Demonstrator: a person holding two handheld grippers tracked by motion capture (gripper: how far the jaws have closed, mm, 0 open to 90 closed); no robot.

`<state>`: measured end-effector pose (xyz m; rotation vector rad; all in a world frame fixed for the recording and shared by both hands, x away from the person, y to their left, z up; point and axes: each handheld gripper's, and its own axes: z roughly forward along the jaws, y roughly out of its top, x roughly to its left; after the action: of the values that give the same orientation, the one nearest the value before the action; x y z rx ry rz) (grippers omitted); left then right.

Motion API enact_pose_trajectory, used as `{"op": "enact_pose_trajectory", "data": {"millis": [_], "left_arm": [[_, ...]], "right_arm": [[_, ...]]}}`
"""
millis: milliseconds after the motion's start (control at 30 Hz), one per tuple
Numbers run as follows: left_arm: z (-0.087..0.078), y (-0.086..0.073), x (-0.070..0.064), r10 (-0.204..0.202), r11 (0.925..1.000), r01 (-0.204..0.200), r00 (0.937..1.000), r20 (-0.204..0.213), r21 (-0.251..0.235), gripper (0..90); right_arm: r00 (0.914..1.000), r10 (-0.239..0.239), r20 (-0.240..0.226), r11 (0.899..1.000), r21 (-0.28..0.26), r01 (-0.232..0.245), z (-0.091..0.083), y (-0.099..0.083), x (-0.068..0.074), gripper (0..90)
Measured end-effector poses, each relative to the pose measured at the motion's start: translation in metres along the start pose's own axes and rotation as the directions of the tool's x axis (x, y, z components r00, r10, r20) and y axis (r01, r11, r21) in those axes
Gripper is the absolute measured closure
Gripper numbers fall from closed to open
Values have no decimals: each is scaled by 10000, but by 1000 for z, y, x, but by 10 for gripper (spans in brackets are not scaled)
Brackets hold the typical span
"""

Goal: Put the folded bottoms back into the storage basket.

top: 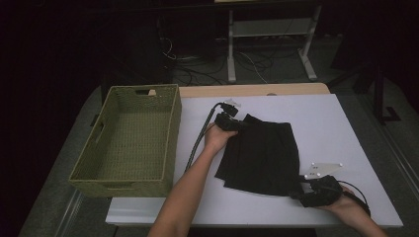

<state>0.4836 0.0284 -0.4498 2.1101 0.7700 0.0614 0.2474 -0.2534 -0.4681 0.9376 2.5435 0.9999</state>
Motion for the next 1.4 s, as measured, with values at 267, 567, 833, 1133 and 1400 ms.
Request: {"op": "enact_pose_trajectory", "data": {"millis": [267,567,833,1133,1400], "left_arm": [[-2,0,-1,88,10000,-88,10000,-23,18,818],[-8,-1,-4,179,9997,-177,9998,107,-191,818],[-20,5,-16,570,9971,-552,9978,332,-527,819],[-30,11,-24,819,9942,-780,9953,518,-738,818],[-32,13,-32,853,9926,-784,9936,735,-927,818]], "right_arm": [[9996,-227,-192,9997,86,228,1,5,2,746],[9980,-476,-414,9987,165,483,2,10,1,842],[9975,-325,-629,9983,-494,294,-5,18,-2,842],[9966,-239,-789,9931,-1160,146,-10,32,-5,842],[9965,-236,-800,9843,-1761,92,-13,50,-11,842]]}}
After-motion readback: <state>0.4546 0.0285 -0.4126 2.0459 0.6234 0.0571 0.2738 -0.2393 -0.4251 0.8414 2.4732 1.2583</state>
